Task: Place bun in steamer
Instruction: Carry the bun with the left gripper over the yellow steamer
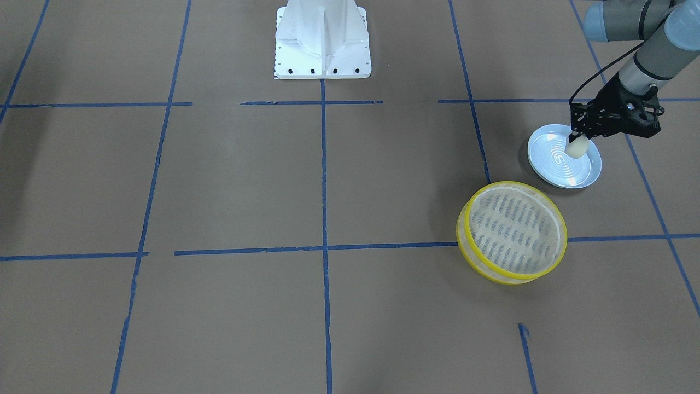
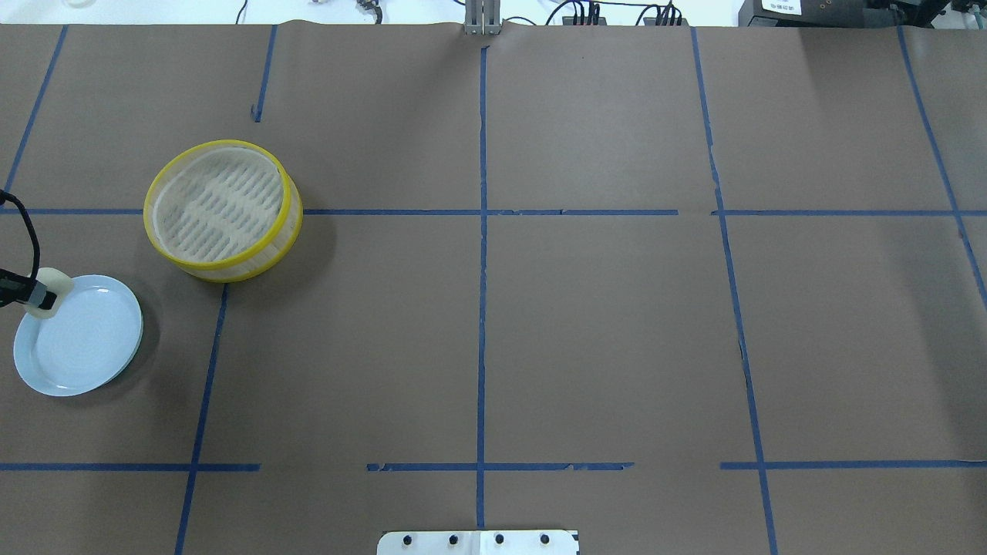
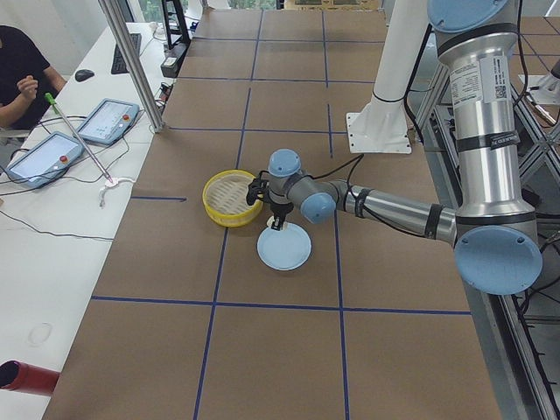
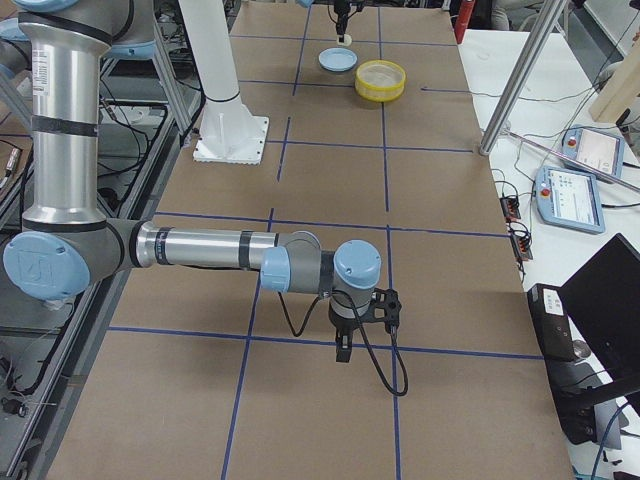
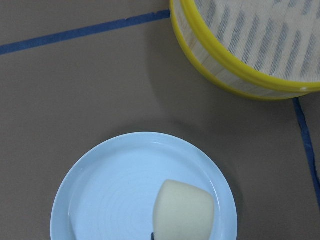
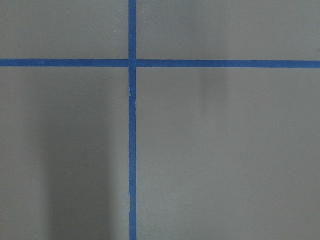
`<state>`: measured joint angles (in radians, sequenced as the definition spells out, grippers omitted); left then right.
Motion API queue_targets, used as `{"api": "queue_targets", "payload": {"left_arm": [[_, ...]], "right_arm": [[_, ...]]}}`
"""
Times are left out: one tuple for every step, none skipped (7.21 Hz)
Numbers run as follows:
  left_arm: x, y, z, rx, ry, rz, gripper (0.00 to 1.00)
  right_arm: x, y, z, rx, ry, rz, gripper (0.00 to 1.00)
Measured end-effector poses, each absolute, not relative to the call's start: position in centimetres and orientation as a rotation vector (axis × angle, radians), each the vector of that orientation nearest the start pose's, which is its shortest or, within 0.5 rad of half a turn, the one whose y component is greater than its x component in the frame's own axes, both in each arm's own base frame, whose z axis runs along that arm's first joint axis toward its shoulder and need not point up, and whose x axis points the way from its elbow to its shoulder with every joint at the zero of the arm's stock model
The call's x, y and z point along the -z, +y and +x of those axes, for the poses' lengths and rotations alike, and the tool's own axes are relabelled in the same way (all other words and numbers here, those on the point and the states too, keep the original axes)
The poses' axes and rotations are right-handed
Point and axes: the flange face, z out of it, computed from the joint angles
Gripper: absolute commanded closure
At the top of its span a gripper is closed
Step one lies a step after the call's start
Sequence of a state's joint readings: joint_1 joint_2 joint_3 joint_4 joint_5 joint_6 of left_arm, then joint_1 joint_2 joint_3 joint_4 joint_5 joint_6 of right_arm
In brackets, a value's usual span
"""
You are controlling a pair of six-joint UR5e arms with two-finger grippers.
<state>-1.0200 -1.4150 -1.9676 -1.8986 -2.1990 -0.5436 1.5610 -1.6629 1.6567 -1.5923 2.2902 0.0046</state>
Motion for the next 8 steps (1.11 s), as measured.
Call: {"api": "queue_targets", "payload": {"left_arm": [[-48.0, -43.6, 16.4, -0.177, 0.786, 0.147, 0.71], [-45.5, -45.7, 16.9, -0.170, 0.770, 0.138, 0.71], [-42.2, -48.4, 18.1, -0.164, 0.756, 0.123, 0.71], [-39.1, -51.4, 19.8, -0.160, 0.746, 0.108, 0.71], [-36.9, -54.6, 21.7, -0.156, 0.742, 0.096, 0.71], [-35.8, -57.2, 24.6, -0.165, 0.739, 0.075, 0.72], [-36.2, -58.5, 27.7, -0.190, 0.740, 0.058, 0.71], [-37.7, -59.5, 30.1, -0.214, 0.746, 0.058, 0.71]], "right_arm": [[-66.6, -45.1, 6.3, -0.005, -0.719, -0.031, 0.00], [-66.6, -45.1, 6.3, -0.006, -0.719, -0.031, 0.00], [-66.6, -45.1, 6.3, -0.005, -0.719, -0.031, 0.00], [-66.6, -45.1, 6.3, -0.005, -0.719, -0.031, 0.00], [-66.6, -45.1, 6.3, -0.005, -0.719, -0.032, 0.00], [-66.6, -45.1, 6.3, -0.005, -0.719, -0.032, 0.00], [-66.6, -45.1, 6.3, -0.004, -0.719, -0.032, 0.00], [-66.6, -45.1, 6.3, -0.004, -0.719, -0.032, 0.00]]}}
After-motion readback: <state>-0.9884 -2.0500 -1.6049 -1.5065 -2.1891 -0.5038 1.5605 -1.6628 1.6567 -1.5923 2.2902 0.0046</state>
